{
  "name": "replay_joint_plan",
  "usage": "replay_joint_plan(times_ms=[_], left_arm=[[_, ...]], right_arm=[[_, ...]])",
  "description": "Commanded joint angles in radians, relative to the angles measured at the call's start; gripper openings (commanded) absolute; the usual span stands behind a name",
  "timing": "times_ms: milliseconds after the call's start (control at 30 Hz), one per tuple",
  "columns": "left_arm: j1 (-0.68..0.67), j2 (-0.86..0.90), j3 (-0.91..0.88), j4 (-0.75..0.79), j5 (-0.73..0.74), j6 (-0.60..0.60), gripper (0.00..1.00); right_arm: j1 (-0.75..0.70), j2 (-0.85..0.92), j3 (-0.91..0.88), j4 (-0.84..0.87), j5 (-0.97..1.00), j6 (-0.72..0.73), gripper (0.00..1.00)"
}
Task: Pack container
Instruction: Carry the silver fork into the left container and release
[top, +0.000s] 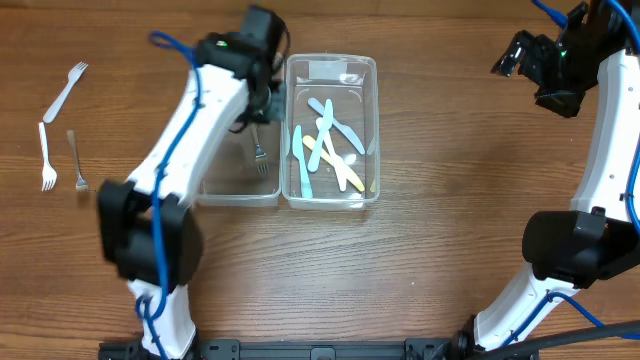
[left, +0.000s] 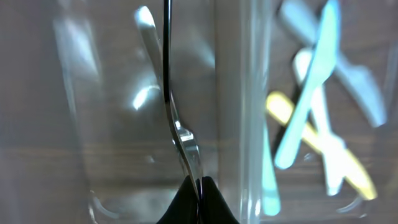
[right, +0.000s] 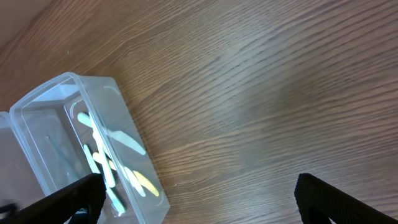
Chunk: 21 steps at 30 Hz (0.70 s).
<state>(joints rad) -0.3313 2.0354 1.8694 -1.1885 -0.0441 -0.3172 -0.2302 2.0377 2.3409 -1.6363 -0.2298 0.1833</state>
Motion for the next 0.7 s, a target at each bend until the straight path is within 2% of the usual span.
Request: replay_joint_plan(times_ms=[0,67,200,333,433,533,633,667], left_arm=[[-0.008,0.058,-0.002,-0.03,0.022,-0.021,0.04],[-0.008,0.077,-0.002,-0.039,0.019,-0.02,0.11],[-0.008,0.077,-0.002,-0.044,0.018,-0.019,0.42],[-0.004,0.055,0.0,-0.054,0.003,-0.019,0.45],[0.016,-0.038,0.008,-0.073,-0.051,-0.027,0.5],[0.071,-0.178,0.013,-0.1,-0.093,-0.027,0.66],[0.197,-0.358,0.013,-0.162,-0.124,-0.047,0.75],[0.237,-0.395,0.013,-0.176,-0.123,-0.047,0.75]], right_arm=[[-0.001,-0.016,-0.006,0.0,-0.005,-0.005,1.0],[-0.001,-0.016,-0.006,0.0,-0.005,-0.005,1.0],[-0.001,-0.016,-0.006,-0.001,-0.008,-0.005,1.0],[-0.001,-0.016,-0.006,-0.001,-0.008,-0.005,1.0],[-0.001,-0.016,-0.006,-0.001,-0.008,-0.005,1.0],[-0.001,-0.016,-0.006,-0.001,-0.008,-0.005,1.0],[-0.001,-0.016,-0.006,-0.001,-0.008,-0.005,1.0],[-0.001,-0.016,-0.006,-0.001,-0.008,-0.005,1.0]])
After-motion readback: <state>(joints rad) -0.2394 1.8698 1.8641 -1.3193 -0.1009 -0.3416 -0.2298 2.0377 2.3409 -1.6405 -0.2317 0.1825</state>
